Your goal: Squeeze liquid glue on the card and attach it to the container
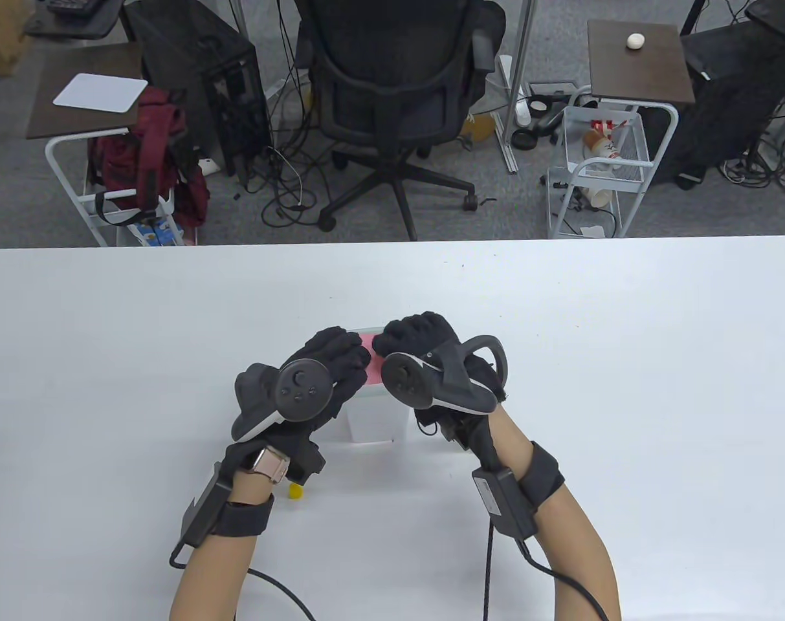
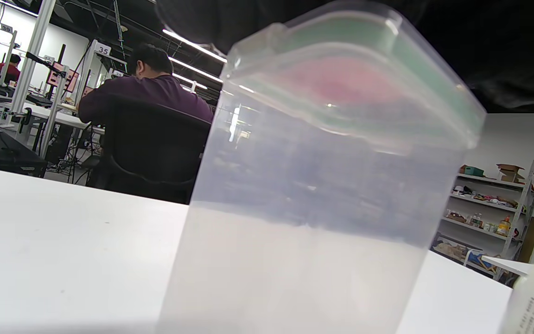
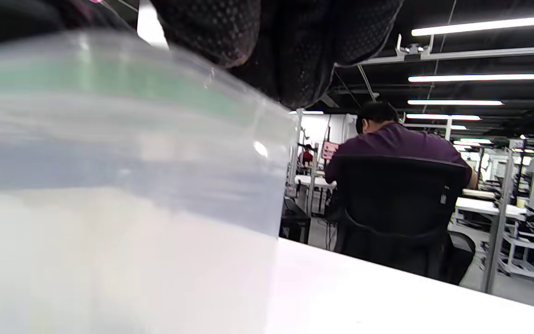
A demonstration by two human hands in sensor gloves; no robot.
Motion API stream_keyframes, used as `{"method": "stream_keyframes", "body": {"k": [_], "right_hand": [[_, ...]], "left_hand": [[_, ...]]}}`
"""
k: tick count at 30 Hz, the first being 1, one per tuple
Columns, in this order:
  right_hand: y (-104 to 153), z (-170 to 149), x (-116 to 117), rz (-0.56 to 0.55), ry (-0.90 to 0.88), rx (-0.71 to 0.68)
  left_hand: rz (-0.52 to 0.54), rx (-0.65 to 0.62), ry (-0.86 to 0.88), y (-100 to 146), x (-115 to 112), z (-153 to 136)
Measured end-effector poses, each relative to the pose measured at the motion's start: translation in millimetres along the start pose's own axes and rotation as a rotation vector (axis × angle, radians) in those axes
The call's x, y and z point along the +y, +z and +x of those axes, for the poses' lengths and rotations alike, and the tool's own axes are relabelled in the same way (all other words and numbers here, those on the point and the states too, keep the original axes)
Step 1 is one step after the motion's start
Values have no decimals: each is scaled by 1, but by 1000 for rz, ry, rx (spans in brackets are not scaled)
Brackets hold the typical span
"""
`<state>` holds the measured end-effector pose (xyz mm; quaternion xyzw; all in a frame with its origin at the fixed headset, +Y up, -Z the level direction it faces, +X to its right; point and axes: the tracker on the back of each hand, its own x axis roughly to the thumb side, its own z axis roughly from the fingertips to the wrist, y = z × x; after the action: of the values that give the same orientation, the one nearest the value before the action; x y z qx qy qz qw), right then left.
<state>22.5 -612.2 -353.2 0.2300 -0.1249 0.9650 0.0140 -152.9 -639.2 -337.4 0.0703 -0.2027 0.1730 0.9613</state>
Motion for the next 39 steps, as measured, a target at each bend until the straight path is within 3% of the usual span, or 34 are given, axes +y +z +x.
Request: {"method": "stream_keyframes", "body": {"k": [4,15,20,22,24,26,30,39], "right_hand": [[1,7,4,-22,35,-25],[36,14,-11,-49,18,-234],[20,3,-13,-22,-118,-148],[10,-1,-12,-63,-60,-47],[0,-3,-7,-12,-33,9],[-6,-1,2,40,-82,-10],[0,9,1,-15,44,-51],[21,7,-6,-26,-22,-154]], "left_hand": [[4,-1,7,0,0,0],[3,5,8,1,0,0],[2,6,10,1,0,-1],[3,6,11,0,0,-1],[3,2,9,0,0,-1],[3,1,3,0,0,-1],[6,0,3,0,0,0],[4,6,1,0,0,0]]}}
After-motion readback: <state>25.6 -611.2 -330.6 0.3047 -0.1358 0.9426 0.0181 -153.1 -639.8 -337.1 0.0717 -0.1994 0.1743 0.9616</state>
